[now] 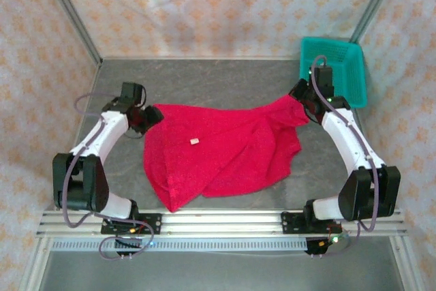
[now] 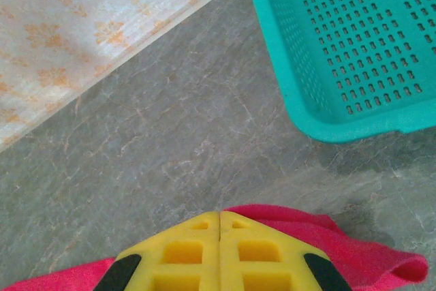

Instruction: Fold the inside-out t-shirt

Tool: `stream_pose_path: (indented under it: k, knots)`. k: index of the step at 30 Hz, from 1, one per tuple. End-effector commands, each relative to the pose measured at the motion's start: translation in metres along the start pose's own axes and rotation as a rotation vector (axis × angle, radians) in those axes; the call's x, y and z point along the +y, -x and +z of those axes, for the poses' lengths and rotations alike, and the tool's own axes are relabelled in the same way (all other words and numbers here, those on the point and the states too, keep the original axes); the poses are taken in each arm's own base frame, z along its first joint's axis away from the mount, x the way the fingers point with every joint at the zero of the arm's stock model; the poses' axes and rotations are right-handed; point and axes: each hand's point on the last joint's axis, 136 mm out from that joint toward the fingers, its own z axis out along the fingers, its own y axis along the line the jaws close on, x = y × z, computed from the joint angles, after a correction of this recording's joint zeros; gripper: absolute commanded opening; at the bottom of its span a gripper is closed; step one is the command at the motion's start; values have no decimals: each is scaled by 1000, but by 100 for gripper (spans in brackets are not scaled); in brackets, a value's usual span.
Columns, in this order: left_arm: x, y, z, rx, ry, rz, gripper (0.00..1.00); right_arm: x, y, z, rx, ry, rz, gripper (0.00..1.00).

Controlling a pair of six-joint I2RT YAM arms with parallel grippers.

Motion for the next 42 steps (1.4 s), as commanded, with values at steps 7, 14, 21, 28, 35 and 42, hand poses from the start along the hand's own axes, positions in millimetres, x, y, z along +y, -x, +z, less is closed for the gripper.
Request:
stream_pose_path:
  k: [7, 14, 21, 28, 35, 42]
  knots:
    - [6, -46, 28, 72, 38, 46, 45, 6, -2, 3, -8, 29, 10, 0]
    - [22, -48, 42, 82, 119, 57, 40, 5, -3, 2, -8, 26, 9, 0]
    - [26, -52, 60, 115, 138, 55, 36, 5, -3, 3, -6, 27, 9, 0]
    - [27, -53, 71, 136, 155, 53, 34, 5, -3, 3, -5, 23, 7, 0]
    - [25, -50, 67, 130, 167, 63, 6, 5, -3, 6, -4, 21, 9, 0]
    - [20, -43, 52, 111, 175, 79, 1, 5, -3, 8, 1, 20, 11, 0]
